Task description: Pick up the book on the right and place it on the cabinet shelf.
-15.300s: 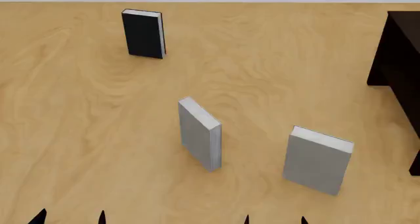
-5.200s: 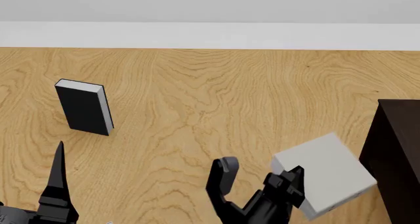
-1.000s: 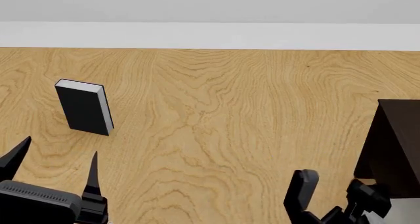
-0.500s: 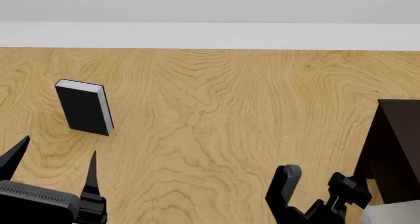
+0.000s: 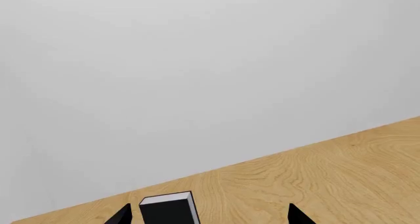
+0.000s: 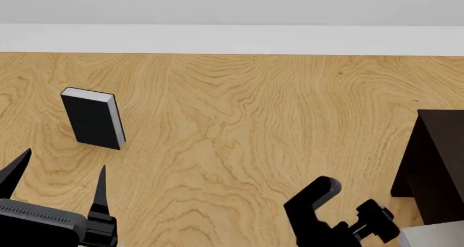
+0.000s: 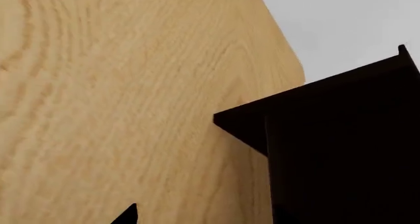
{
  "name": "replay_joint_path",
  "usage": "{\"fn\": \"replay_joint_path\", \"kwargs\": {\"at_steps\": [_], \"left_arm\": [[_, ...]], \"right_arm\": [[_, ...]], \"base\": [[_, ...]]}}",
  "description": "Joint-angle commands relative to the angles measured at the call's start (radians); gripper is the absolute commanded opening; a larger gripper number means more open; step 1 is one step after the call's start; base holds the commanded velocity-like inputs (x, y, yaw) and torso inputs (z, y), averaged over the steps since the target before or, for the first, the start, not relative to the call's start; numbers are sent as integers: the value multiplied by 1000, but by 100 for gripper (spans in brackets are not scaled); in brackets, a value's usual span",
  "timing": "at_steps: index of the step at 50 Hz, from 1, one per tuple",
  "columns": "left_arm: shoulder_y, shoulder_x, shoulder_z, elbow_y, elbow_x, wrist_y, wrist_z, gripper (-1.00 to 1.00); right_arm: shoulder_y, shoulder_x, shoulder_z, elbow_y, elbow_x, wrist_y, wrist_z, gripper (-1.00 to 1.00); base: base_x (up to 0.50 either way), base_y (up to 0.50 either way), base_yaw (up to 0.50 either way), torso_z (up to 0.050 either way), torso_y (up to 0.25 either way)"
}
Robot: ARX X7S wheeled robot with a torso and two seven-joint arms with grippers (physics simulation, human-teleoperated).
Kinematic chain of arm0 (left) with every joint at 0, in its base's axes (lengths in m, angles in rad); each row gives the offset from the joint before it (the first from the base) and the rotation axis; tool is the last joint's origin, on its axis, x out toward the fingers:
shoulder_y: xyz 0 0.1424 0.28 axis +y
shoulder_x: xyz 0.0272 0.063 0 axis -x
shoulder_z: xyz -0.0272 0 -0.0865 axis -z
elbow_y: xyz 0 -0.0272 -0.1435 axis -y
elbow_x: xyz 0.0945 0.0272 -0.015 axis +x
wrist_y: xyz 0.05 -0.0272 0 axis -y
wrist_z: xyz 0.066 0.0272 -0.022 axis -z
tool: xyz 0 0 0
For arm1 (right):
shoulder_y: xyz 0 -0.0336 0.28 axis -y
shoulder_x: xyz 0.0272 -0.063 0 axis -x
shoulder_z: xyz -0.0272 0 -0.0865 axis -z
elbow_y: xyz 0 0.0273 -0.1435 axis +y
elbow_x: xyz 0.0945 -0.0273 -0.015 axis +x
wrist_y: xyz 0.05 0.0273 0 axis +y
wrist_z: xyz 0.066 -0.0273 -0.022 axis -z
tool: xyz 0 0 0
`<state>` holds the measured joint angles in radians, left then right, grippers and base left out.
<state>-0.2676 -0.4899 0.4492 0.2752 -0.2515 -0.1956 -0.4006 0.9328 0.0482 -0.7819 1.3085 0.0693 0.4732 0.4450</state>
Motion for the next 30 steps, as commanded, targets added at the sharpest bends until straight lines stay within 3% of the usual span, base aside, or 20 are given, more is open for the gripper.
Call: {"fn": "replay_joint_path", "kwargs": {"at_steps": [1,16,30], "left_arm": [[0,-1,0,-1,-2,2,-1,100],[-1,-3,-3,-2,-9,4,-1,100],[3,-8,-6,11,-12,4,-6,100]], "right_arm": [[17,-1,99,-1,5,-9,-81,100],[21,33,160,-53,50,156,-169,100],[-85,151,144,-487,62,502,-158,100]], "base": [[0,0,0,0,0],[0,0,0,0,0],[0,0,0,0,0]]}}
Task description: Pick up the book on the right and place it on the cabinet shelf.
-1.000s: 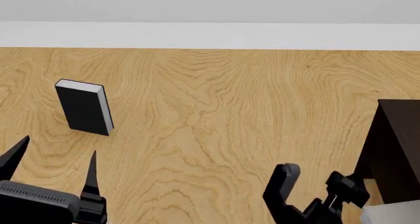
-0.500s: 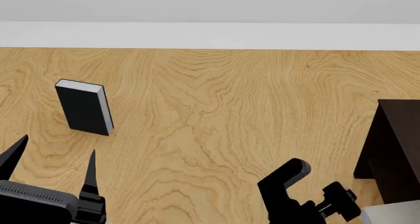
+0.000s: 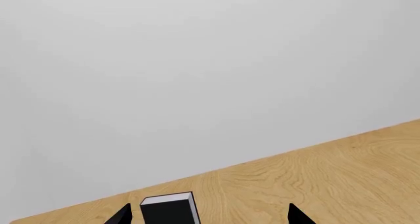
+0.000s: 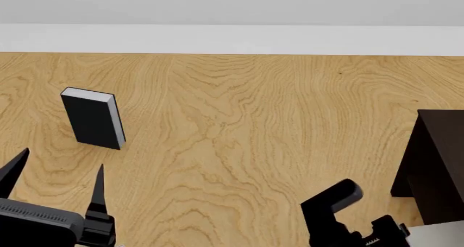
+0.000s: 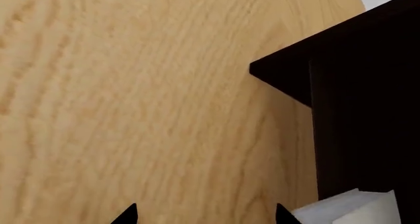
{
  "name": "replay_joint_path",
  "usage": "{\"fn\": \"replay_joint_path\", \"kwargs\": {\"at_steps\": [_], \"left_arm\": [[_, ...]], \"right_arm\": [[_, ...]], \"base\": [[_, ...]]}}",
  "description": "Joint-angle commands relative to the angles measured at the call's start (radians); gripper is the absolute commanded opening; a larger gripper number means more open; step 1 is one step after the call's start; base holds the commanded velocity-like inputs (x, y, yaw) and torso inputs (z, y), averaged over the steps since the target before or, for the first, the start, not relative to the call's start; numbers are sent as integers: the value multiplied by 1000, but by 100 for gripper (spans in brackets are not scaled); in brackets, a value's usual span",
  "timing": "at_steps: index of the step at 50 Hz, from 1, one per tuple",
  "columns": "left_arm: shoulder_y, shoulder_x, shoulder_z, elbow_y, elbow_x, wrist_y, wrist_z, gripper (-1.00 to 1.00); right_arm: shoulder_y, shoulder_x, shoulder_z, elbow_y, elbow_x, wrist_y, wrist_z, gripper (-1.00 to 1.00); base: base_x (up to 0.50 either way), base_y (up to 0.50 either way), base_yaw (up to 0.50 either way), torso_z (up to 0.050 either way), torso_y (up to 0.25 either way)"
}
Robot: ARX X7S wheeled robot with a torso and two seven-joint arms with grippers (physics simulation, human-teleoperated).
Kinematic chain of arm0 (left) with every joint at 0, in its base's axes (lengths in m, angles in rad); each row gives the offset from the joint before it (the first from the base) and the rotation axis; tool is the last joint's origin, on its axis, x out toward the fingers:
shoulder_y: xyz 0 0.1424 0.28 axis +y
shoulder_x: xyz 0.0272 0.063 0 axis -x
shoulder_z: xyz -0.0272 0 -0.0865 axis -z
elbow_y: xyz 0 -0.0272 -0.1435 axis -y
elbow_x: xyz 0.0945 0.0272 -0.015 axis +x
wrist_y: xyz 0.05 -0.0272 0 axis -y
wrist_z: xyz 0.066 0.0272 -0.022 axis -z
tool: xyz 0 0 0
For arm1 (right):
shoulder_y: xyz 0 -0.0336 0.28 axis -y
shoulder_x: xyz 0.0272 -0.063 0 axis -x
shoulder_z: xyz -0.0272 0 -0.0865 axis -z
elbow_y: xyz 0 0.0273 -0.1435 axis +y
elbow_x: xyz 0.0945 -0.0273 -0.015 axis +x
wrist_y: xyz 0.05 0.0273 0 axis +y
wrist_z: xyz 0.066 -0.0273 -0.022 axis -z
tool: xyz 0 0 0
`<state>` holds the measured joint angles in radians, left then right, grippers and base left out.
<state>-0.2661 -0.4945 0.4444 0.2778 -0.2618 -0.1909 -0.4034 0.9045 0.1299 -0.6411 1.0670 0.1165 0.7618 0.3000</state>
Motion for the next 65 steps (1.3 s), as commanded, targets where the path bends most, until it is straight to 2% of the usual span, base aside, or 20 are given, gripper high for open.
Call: {"fn": "replay_joint_path", "kwargs": {"at_steps": [1,16,24,29,39,46,65], "left_arm": [[2,-3,-1,8,-1,0,-3,100],[3,-6,0,13,-2,1,-6,100],[-1,-3,2,2,-2,4,-4,100],[-3,-2,3,-2,-2,3,-5,100],[-6,3,12,-16,2,7,-2,100],[-7,2,14,-14,2,3,-3,100],[-16,13,28,-50,10,12,2,100]], "right_arm": [[-60,75,3,-267,17,229,-15,100],[-67,86,-7,-266,32,253,-52,100],[-34,64,-19,-139,31,192,-87,100],[18,36,-20,15,24,103,-100,100],[64,43,-21,86,14,75,-89,100],[117,16,-29,231,1,-5,-102,100],[158,51,15,241,-57,11,-78,100]], "base": [[0,0,0,0,0],[0,0,0,0,0],[0,0,0,0,0],[0,0,0,0,0],[0,0,0,0,0],[1,0,0,0,0],[0,0,-2,0,0]]}}
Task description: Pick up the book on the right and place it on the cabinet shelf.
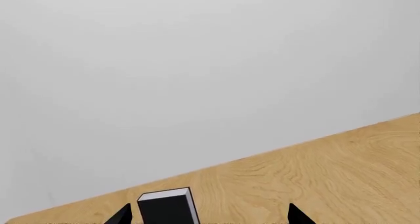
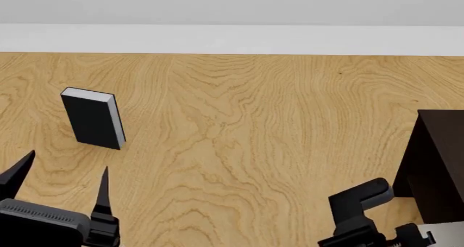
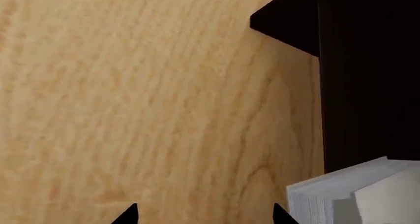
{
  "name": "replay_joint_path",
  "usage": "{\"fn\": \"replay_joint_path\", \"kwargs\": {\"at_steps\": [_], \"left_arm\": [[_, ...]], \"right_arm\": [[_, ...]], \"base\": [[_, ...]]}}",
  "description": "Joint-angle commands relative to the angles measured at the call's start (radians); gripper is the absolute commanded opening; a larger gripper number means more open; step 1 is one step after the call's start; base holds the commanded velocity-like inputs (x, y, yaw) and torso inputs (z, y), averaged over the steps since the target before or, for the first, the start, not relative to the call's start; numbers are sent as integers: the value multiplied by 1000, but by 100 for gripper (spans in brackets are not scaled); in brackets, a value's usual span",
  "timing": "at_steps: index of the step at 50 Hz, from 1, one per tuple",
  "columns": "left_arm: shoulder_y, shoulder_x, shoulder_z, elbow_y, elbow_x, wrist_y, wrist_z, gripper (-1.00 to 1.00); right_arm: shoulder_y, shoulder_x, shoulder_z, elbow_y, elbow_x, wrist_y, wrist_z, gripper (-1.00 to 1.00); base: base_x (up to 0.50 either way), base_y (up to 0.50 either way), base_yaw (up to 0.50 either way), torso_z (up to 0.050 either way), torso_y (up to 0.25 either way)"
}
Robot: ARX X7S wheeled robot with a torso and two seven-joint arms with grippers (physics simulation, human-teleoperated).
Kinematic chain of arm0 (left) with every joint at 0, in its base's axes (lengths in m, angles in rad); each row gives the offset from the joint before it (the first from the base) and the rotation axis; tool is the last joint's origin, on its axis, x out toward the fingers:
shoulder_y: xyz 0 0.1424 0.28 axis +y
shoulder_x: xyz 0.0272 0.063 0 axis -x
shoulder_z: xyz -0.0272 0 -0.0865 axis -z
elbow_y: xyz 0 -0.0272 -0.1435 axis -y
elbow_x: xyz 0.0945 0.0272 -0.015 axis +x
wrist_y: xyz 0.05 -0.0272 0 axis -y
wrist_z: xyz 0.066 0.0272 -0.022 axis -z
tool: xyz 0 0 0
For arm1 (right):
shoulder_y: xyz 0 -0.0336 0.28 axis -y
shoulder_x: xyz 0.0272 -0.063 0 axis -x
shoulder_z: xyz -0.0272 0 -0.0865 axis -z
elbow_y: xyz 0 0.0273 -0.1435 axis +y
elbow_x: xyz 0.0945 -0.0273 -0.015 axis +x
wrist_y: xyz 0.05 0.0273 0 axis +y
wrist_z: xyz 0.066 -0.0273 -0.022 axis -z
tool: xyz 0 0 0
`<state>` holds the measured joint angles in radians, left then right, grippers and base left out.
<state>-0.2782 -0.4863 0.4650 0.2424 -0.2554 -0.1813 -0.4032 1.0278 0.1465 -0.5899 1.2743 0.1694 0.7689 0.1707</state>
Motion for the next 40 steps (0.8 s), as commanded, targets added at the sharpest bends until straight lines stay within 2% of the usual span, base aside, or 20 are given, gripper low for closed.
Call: {"fn": "replay_joint_path", "kwargs": {"at_steps": [1,15,28,40], "left_arm": [[-4,5,8,-15,4,3,2,100],[-6,6,11,-25,3,7,4,100],[-5,6,16,-19,4,2,1,100],[-2,3,17,-15,4,1,-2,100]], "right_arm": [[35,35,-34,33,-112,1,53,100],[20,55,-7,34,-143,4,86,100],[2,90,6,34,-159,93,96,100],[-1,77,-18,34,-178,51,77,100]], "base": [[0,0,0,0,0],[0,0,-3,0,1],[0,0,-3,0,0],[0,-1,-3,0,1]]}}
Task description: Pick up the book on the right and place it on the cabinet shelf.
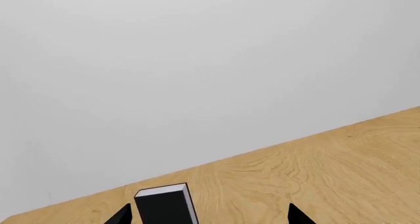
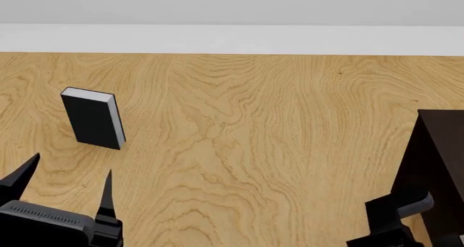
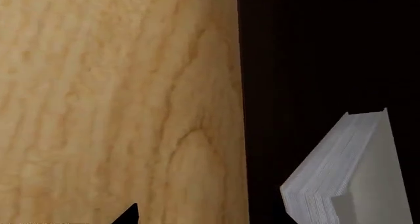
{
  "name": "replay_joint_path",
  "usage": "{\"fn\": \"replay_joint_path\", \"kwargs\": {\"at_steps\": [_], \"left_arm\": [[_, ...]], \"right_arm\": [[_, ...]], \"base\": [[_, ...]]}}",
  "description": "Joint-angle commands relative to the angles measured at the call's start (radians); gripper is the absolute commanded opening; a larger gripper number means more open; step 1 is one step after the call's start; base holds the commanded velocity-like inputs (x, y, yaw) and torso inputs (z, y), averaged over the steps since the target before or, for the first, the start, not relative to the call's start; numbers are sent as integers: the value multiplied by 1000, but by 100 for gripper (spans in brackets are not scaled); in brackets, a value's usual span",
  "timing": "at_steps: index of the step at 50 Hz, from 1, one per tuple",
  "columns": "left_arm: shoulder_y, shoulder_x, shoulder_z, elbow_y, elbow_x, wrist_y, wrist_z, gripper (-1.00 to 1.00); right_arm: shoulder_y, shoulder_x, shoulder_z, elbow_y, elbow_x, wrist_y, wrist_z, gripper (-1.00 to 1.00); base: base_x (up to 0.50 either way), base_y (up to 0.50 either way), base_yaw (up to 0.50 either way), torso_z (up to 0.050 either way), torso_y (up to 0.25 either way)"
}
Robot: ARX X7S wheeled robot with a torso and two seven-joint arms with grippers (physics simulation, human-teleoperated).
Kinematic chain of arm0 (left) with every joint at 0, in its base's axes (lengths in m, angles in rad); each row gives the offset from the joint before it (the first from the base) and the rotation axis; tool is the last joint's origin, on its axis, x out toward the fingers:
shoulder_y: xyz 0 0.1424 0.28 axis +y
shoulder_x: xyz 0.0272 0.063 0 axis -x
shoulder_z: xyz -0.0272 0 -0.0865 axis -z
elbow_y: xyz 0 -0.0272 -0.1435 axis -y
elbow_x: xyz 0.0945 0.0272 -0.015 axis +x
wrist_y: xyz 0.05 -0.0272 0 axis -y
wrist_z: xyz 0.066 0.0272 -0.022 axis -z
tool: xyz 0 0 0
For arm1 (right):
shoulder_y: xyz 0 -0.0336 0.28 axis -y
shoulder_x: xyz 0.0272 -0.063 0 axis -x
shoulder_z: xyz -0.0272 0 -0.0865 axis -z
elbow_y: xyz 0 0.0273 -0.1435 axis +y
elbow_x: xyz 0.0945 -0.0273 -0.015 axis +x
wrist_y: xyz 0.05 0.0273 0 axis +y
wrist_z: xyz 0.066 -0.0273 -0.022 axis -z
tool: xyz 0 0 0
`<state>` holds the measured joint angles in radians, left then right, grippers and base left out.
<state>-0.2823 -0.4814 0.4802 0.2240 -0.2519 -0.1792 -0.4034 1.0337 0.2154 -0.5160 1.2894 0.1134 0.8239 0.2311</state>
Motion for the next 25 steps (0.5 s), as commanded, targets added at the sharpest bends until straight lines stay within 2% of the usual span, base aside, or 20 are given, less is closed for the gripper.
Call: {"fn": "replay_joint_path", "kwargs": {"at_steps": [1,25], "left_arm": [[2,-3,1,8,-1,-4,-3,100],[0,-5,0,2,-6,5,-3,100]], "right_arm": [[-6,1,-97,19,-124,-11,8,100],[15,-93,-159,18,-131,-116,-60,100]], "base": [[0,0,0,0,0],[0,0,0,0,0]]}}
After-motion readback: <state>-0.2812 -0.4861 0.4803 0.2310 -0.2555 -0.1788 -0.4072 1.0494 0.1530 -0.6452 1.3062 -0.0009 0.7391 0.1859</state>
